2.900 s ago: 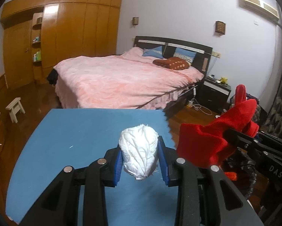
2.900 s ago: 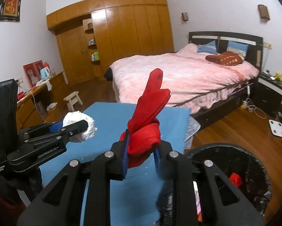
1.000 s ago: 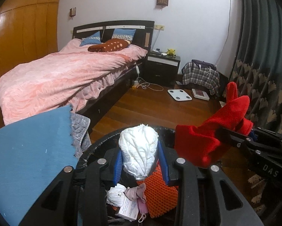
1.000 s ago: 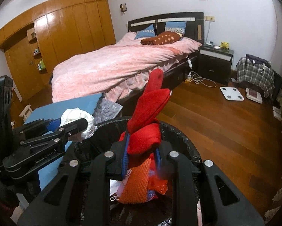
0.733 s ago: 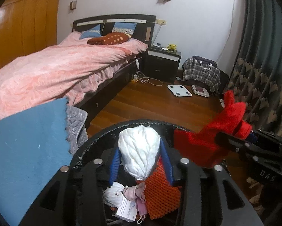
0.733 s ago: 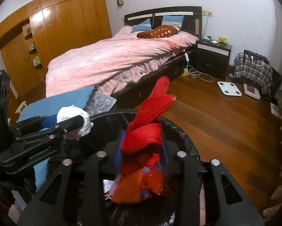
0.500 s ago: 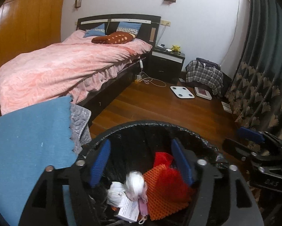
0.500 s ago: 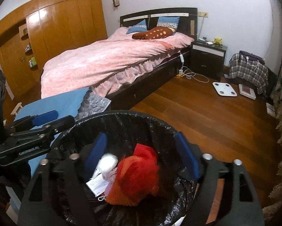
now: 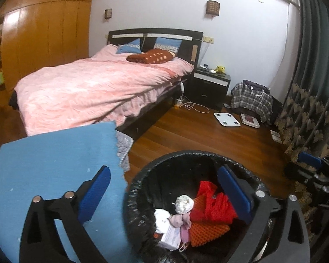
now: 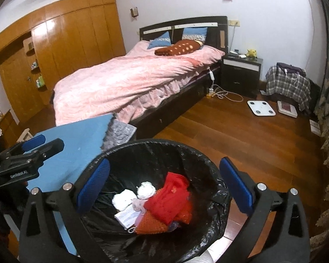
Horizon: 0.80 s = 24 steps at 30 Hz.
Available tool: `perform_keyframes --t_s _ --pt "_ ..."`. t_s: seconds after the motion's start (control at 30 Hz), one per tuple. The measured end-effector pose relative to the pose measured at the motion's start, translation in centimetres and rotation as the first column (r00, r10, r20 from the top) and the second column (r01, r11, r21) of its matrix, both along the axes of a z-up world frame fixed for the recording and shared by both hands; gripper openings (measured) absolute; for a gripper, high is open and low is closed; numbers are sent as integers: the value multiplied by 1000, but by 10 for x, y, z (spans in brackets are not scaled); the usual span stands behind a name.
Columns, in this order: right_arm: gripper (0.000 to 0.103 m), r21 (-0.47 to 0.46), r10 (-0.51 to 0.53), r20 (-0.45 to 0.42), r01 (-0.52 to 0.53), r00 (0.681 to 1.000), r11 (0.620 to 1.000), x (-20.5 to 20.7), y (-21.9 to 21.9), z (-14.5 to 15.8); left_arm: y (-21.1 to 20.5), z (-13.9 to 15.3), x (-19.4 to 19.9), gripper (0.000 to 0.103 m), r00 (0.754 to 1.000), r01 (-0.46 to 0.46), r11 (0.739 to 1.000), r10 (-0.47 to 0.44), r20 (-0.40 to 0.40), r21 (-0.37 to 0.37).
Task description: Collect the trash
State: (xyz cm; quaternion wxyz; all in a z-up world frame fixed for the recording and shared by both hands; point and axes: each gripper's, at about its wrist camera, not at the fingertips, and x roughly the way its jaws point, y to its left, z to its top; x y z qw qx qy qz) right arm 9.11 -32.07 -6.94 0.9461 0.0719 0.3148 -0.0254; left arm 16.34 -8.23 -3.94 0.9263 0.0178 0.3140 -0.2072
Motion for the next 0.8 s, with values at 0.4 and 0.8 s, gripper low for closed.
perform_keyframes --t_s 0.4,0.8 --pt "98 -37 97 54 -95 994 995 -33 46 45 44 34 -51 97 995 -93 996 93 45 12" --pt "98 -55 154 101 -149 983 987 -57 76 79 64 66 -101 97 984 -124 992 123 131 -1"
